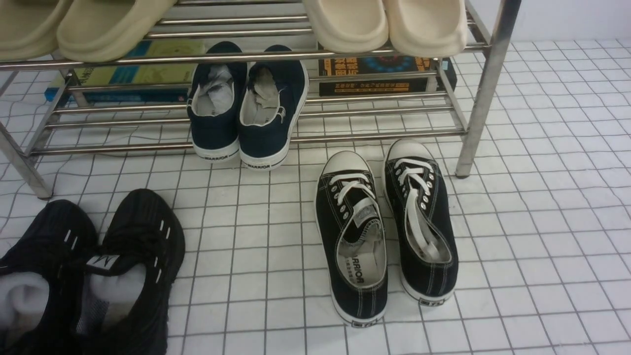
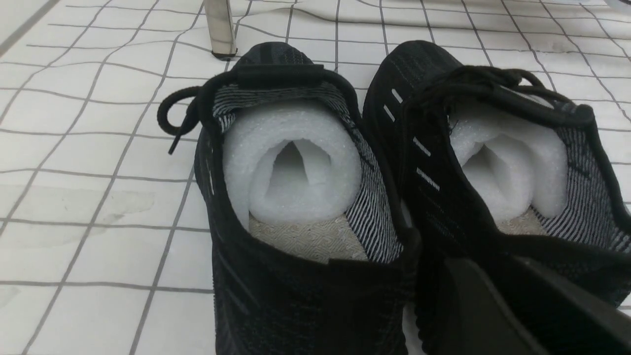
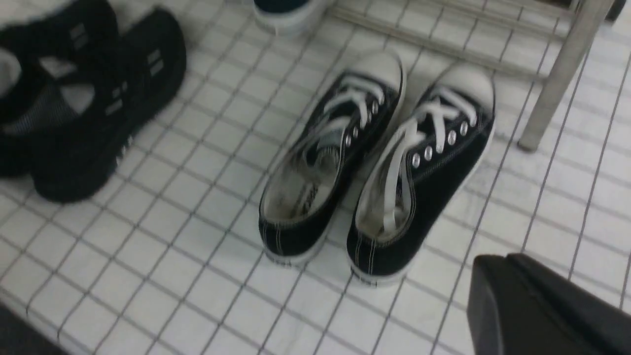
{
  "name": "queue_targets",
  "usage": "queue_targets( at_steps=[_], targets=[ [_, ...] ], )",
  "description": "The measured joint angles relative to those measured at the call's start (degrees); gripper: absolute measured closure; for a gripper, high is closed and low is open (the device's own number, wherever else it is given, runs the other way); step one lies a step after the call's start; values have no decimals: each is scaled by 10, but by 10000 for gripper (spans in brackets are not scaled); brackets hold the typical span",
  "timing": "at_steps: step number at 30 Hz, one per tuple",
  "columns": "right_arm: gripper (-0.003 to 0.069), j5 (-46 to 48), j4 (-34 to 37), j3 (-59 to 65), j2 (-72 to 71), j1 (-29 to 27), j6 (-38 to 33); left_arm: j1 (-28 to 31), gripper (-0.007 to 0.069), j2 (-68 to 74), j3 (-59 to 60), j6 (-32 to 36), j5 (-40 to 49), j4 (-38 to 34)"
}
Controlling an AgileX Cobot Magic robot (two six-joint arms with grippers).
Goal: Take the shoes off the shelf with your hand from the white checkered tablecloth.
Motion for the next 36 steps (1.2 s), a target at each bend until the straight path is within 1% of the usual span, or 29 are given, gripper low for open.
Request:
queue_targets(
  at_steps=[3, 4, 5, 6, 9, 12, 17, 26, 36],
  targets=[
    [673, -168, -3, 137, -127, 0, 0, 0, 487, 0, 0, 0, 0, 0],
    [673, -179, -3, 146, -127, 0, 0, 0, 487, 0, 0, 0, 0, 0],
    [672, -240, -3, 203, -169, 0, 0, 0, 487, 0, 0, 0, 0, 0],
    [671, -273, -3, 237, -191, 0, 0, 0, 487, 0, 0, 0, 0, 0],
    [671, -331, -3, 305, -217, 0, 0, 0, 487, 0, 0, 0, 0, 0],
    [669, -361, -3, 343, -218, 0, 0, 0, 487, 0, 0, 0, 0, 0],
    [667, -368, -3, 359, -218, 0, 0, 0, 487, 0, 0, 0, 0, 0],
    [659, -317, -3, 359, -218, 0, 0, 0, 487, 0, 0, 0, 0, 0],
    [654, -310, -8, 359, -226, -6, -2, 0, 487, 0, 0, 0, 0, 0]
  ],
)
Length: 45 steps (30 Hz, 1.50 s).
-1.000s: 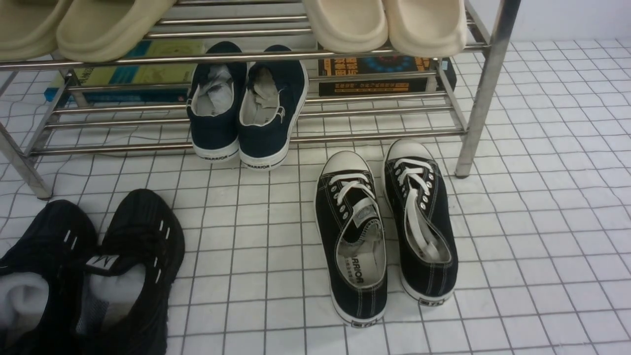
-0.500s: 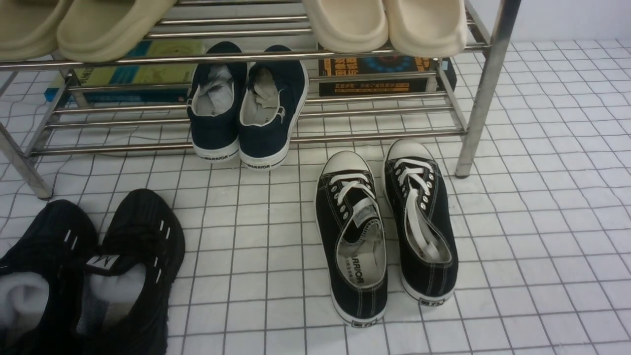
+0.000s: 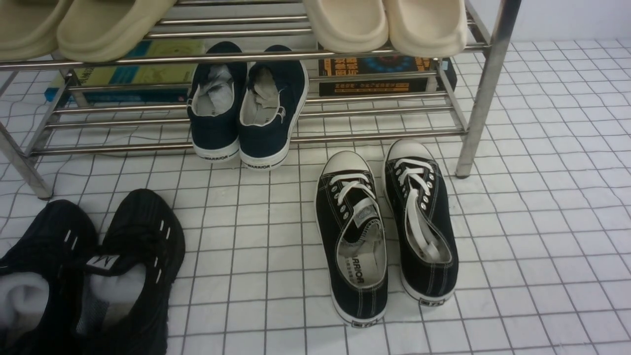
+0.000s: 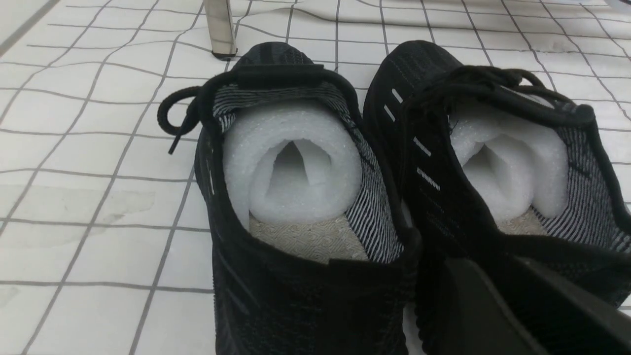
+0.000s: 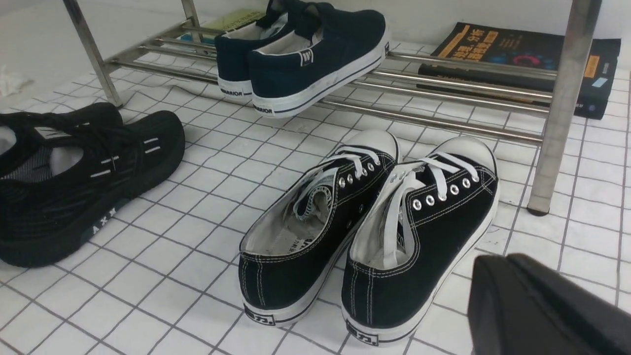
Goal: Take the shoes off the shelf with your hand from the white checkered tablecloth.
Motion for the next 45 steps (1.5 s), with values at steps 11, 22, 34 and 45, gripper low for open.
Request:
queue_targets(
  at_steps=[11, 22, 34, 45],
  targets=[
    [643, 3, -9, 109, -99, -176, -39, 0, 487, 0, 0, 0, 0, 0],
    [627, -25, 13, 219, -159, -314, -41, 0, 487, 0, 0, 0, 0, 0],
    [614, 10, 6, 214, -159, -331, -42, 0, 483, 0, 0, 0, 0, 0],
    [599, 12, 6, 214, -159, -328, -41, 0, 477, 0, 0, 0, 0, 0]
  ],
)
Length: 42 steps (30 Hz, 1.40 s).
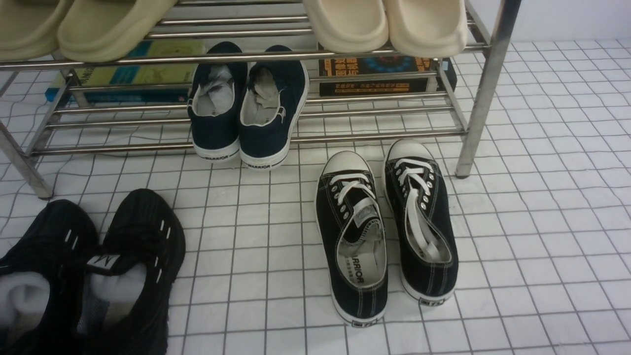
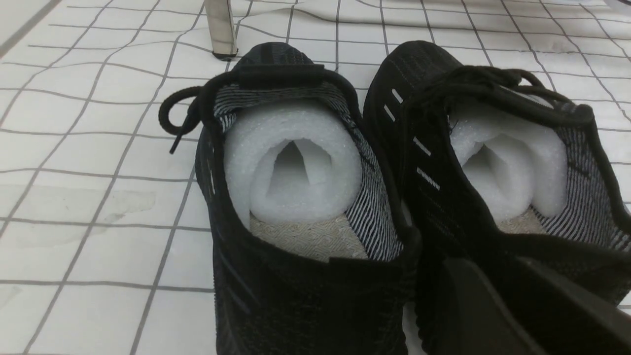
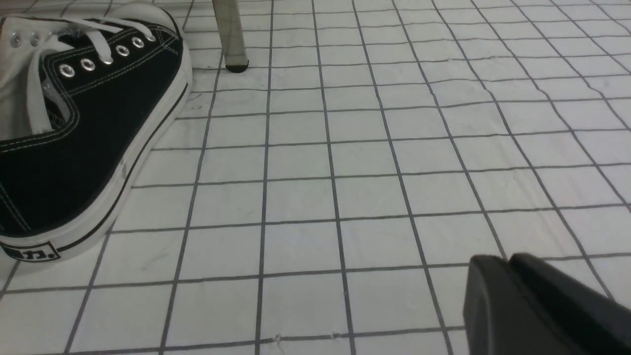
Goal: Take the shoes off the shelf with your hand from the white checkered tablecloth.
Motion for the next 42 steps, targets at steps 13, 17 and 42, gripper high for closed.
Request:
queue_targets(
  at_steps=[13, 17, 42],
  targets=[
    [586, 0, 0, 0, 0, 39, 0, 0, 468, 0, 0, 0, 0, 0],
    [582, 0, 0, 0, 0, 39, 0, 0, 468, 0, 0, 0, 0, 0],
    [550, 0, 0, 0, 0, 39, 0, 0, 467, 0, 0, 0, 0, 0]
  ],
)
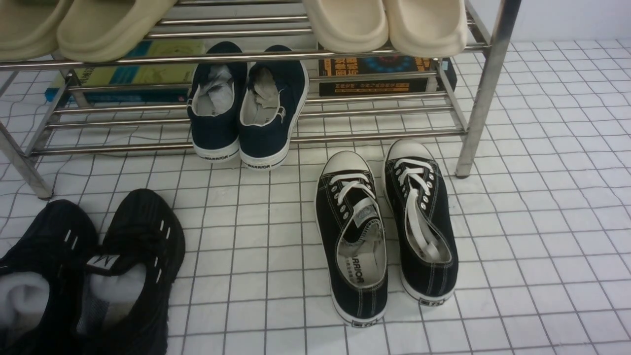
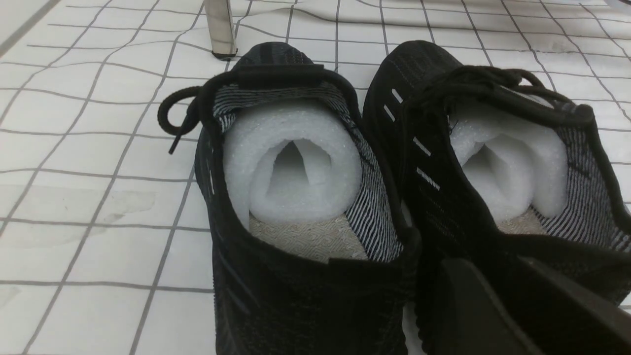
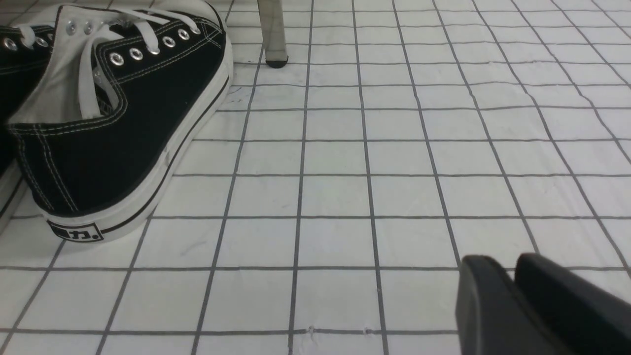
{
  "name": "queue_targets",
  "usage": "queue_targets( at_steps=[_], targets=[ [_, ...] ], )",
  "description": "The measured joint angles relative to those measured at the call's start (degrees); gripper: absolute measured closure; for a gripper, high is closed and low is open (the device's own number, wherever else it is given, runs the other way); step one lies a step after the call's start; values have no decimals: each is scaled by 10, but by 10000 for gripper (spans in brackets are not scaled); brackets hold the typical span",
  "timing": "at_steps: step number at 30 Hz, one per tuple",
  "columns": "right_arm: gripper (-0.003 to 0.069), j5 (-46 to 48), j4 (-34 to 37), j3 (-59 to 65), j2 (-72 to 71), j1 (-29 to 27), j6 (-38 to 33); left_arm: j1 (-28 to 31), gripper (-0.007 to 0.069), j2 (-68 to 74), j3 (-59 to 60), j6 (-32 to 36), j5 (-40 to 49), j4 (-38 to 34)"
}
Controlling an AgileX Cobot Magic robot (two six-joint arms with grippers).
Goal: Take the shoes off the shelf with your hand from the white checkered tablecloth.
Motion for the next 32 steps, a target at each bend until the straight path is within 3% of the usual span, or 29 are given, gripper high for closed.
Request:
queue_targets(
  at_steps=[32],
  targets=[
    [511, 0, 0, 0, 0, 0, 0, 0, 463, 0, 0, 0, 0, 0]
  ],
)
